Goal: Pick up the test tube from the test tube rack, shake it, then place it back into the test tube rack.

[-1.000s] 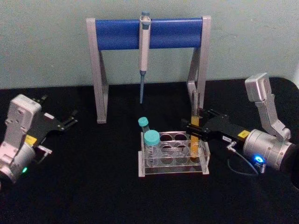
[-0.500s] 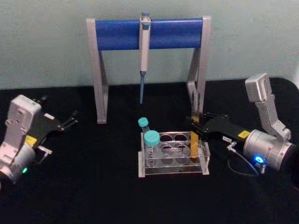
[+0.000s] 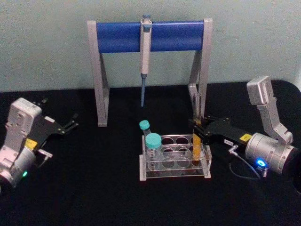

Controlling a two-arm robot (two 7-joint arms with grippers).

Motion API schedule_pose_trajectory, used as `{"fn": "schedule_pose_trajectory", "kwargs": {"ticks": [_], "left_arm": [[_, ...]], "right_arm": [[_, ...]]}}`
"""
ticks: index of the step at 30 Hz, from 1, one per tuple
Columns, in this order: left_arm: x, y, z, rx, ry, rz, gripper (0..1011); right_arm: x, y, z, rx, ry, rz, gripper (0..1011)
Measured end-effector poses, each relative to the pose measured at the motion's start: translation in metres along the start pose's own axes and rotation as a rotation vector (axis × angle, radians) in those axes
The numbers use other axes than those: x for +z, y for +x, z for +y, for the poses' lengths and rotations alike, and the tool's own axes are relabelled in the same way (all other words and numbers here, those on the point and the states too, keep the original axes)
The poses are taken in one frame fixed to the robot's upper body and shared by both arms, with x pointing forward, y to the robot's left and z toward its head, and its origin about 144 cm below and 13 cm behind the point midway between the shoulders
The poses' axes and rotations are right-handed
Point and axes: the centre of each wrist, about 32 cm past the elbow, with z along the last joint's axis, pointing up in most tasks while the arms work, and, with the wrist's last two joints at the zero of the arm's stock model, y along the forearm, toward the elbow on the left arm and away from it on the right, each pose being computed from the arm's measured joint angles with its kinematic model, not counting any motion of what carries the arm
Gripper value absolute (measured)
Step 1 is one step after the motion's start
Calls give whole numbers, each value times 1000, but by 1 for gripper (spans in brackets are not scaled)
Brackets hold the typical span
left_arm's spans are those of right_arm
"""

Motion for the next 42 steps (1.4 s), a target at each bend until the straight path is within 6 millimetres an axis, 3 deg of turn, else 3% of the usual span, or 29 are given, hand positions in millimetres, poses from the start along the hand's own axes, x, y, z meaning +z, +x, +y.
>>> {"fn": "schedule_pose_trajectory", "kwargs": {"ticks": [31,42], "left_arm": [[0,0,0,0,0,0,1001],[0,0,0,0,0,0,1001]], "right_arm": [[-18,-18,-16,-23,201,-173,230],[-14,-19,-19,-7,295,-165,230]]}}
